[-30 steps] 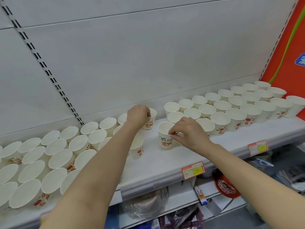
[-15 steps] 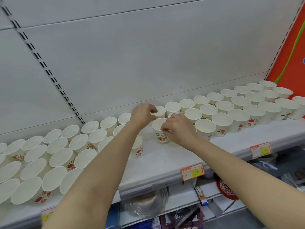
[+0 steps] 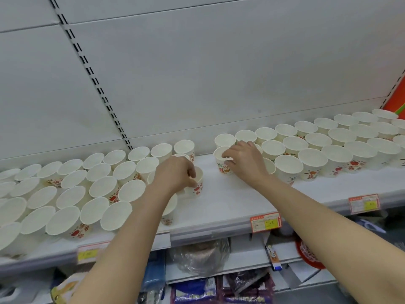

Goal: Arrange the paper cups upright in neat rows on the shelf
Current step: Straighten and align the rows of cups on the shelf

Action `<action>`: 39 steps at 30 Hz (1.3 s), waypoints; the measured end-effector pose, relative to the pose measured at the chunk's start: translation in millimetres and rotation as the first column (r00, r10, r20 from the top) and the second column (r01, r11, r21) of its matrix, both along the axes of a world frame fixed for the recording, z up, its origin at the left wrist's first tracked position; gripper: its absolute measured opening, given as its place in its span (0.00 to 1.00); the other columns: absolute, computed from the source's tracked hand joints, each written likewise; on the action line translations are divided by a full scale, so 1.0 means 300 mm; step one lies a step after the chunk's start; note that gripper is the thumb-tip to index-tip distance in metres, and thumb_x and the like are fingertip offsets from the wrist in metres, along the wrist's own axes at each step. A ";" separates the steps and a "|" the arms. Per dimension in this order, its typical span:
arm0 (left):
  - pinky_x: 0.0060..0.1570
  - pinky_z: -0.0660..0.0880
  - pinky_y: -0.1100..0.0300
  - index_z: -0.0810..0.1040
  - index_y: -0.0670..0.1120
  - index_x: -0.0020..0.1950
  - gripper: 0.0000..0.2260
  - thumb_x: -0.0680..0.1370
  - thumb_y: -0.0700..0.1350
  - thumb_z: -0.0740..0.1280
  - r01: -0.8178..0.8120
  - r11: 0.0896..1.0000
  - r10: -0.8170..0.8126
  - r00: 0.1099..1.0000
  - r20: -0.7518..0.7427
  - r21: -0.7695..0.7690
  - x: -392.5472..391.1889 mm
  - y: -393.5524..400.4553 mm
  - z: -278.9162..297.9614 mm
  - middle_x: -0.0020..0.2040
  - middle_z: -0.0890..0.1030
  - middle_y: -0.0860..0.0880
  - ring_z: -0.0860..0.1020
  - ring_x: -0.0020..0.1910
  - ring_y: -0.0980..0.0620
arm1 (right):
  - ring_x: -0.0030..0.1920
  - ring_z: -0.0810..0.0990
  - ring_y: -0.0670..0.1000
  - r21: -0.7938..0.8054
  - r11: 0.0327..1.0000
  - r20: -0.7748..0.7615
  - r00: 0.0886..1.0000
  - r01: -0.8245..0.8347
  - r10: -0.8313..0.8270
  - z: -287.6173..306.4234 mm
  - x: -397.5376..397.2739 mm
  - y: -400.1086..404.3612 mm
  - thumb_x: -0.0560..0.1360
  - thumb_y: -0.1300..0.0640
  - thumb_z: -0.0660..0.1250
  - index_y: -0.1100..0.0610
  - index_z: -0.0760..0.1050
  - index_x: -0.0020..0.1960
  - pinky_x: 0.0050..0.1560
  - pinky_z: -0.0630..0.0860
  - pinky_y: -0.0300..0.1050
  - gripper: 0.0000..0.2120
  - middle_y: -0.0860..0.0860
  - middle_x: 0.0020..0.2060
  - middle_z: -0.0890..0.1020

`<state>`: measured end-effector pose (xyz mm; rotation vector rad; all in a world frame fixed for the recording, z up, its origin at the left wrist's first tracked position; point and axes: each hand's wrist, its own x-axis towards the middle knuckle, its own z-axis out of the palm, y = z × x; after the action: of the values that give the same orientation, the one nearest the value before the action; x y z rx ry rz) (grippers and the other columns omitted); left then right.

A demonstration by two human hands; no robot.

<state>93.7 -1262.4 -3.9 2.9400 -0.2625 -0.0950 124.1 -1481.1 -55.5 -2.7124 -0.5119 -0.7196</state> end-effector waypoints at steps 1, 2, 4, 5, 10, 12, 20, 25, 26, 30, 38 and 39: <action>0.41 0.74 0.61 0.84 0.53 0.45 0.06 0.69 0.49 0.75 0.014 0.999 -0.014 1.000 0.012 0.030 -0.006 -0.008 -0.011 0.46 0.82 0.56 0.79 0.48 0.54 | 0.40 0.77 0.57 0.067 0.998 0.023 1.000 -0.011 0.009 0.008 -0.019 -0.005 0.64 0.60 0.76 0.54 0.82 0.40 0.41 0.67 0.46 0.06 0.50 0.35 0.82; 0.40 0.73 0.61 0.84 0.53 0.45 0.05 0.70 0.48 0.74 0.025 0.999 -0.026 0.999 0.026 0.041 -0.011 -0.018 -0.018 0.45 0.83 0.55 0.79 0.48 0.53 | 0.40 0.77 0.56 0.142 0.990 0.030 0.999 -0.024 0.020 0.018 -0.042 -0.012 0.65 0.61 0.75 0.55 0.82 0.40 0.40 0.66 0.44 0.06 0.50 0.35 0.82; 0.38 0.72 0.61 0.85 0.53 0.44 0.04 0.71 0.47 0.72 0.044 0.999 -0.046 0.996 0.072 0.025 -0.020 -0.039 -0.030 0.44 0.83 0.54 0.79 0.47 0.52 | 0.42 0.77 0.53 0.278 0.960 -0.025 0.999 -0.039 0.048 0.031 -0.088 -0.026 0.69 0.61 0.74 0.54 0.82 0.43 0.40 0.68 0.44 0.04 0.49 0.38 0.83; 0.38 0.73 0.61 0.85 0.53 0.44 0.03 0.72 0.47 0.72 0.057 0.998 -0.057 0.994 0.096 0.003 -0.024 -0.047 -0.032 0.43 0.83 0.54 0.79 0.46 0.53 | 0.43 0.76 0.51 0.324 0.945 -0.065 0.995 -0.049 0.074 0.031 -0.110 -0.032 0.70 0.60 0.73 0.53 0.83 0.45 0.41 0.70 0.45 0.05 0.48 0.40 0.83; 0.44 0.76 0.55 0.85 0.56 0.44 0.02 0.72 0.50 0.75 0.236 0.947 -0.213 0.969 0.124 -0.220 -0.045 -0.075 -0.045 0.42 0.83 0.56 0.78 0.42 0.56 | 0.47 0.75 0.45 0.323 0.928 -0.090 0.971 -0.183 0.223 0.002 -0.193 -0.057 0.70 0.56 0.74 0.49 0.82 0.51 0.43 0.71 0.38 0.10 0.43 0.47 0.82; 0.45 0.75 0.56 0.86 0.55 0.44 0.03 0.71 0.50 0.76 0.275 0.912 -0.237 0.959 0.155 -0.306 -0.051 -0.099 -0.059 0.42 0.84 0.57 0.77 0.41 0.58 | 0.46 0.75 0.46 0.297 0.938 -0.087 0.973 -0.178 0.213 -0.007 -0.209 -0.078 0.69 0.55 0.75 0.49 0.82 0.48 0.42 0.73 0.42 0.07 0.42 0.45 0.82; 0.45 0.73 0.64 0.84 0.54 0.51 0.10 0.71 0.48 0.77 0.305 0.864 -0.238 0.949 0.208 -0.401 -0.047 -0.134 -0.092 0.49 0.83 0.59 0.78 0.43 0.61 | 0.42 0.76 0.52 0.188 0.974 -0.034 0.990 -0.127 0.135 -0.002 -0.219 -0.119 0.67 0.59 0.76 0.53 0.82 0.41 0.38 0.75 0.51 0.05 0.45 0.37 0.82; 0.53 0.76 0.56 0.83 0.51 0.56 0.12 0.73 0.46 0.73 0.125 0.892 -0.049 0.982 0.182 -0.435 0.047 -0.093 -0.111 0.53 0.84 0.55 0.81 0.47 0.57 | 0.39 0.77 0.54 0.077 0.988 0.057 0.990 -0.132 0.128 -0.006 -0.212 -0.132 0.66 0.62 0.77 0.55 0.81 0.39 0.33 0.71 0.43 0.06 0.47 0.36 0.82; 0.55 0.76 0.55 0.82 0.50 0.59 0.14 0.74 0.46 0.72 0.091 0.896 -0.022 0.987 0.162 -0.435 0.069 -0.101 -0.117 0.55 0.84 0.53 0.81 0.49 0.55 | 0.39 0.77 0.54 0.063 0.988 0.070 0.988 -0.140 0.135 -0.009 -0.211 -0.134 0.66 0.63 0.76 0.56 0.81 0.39 0.33 0.71 0.43 0.05 0.47 0.36 0.82; 0.56 0.75 0.53 0.77 0.46 0.66 0.18 0.76 0.45 0.70 0.045 0.920 -0.002 0.994 0.111 -0.388 0.125 -0.162 -0.134 0.60 0.81 0.46 0.80 0.55 0.49 | 0.39 0.76 0.55 0.054 0.987 0.084 0.986 -0.148 0.144 -0.023 -0.201 -0.143 0.67 0.62 0.75 0.56 0.81 0.39 0.34 0.73 0.47 0.04 0.47 0.38 0.82; 0.54 0.76 0.53 0.80 0.49 0.61 0.14 0.75 0.44 0.68 0.076 0.907 -0.028 0.992 0.120 -0.414 0.141 -0.175 -0.148 0.54 0.83 0.50 0.81 0.53 0.49 | 0.40 0.77 0.55 0.045 0.986 0.082 0.984 -0.164 0.160 -0.047 -0.188 -0.141 0.69 0.61 0.74 0.55 0.81 0.41 0.35 0.74 0.50 0.03 0.47 0.39 0.82; 0.53 0.77 0.53 0.81 0.50 0.61 0.14 0.75 0.44 0.69 0.062 0.902 -0.003 0.990 0.138 -0.427 0.146 -0.157 -0.138 0.53 0.84 0.51 0.81 0.52 0.50 | 0.40 0.76 0.55 0.043 0.985 0.081 0.983 -0.167 0.163 -0.053 -0.185 -0.142 0.69 0.61 0.73 0.55 0.81 0.41 0.36 0.74 0.51 0.03 0.47 0.39 0.82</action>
<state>137.7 -1309.4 -45.4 2.5017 -0.3071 0.1407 68.5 -1523.7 -71.3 -2.5669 -0.7177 -0.7829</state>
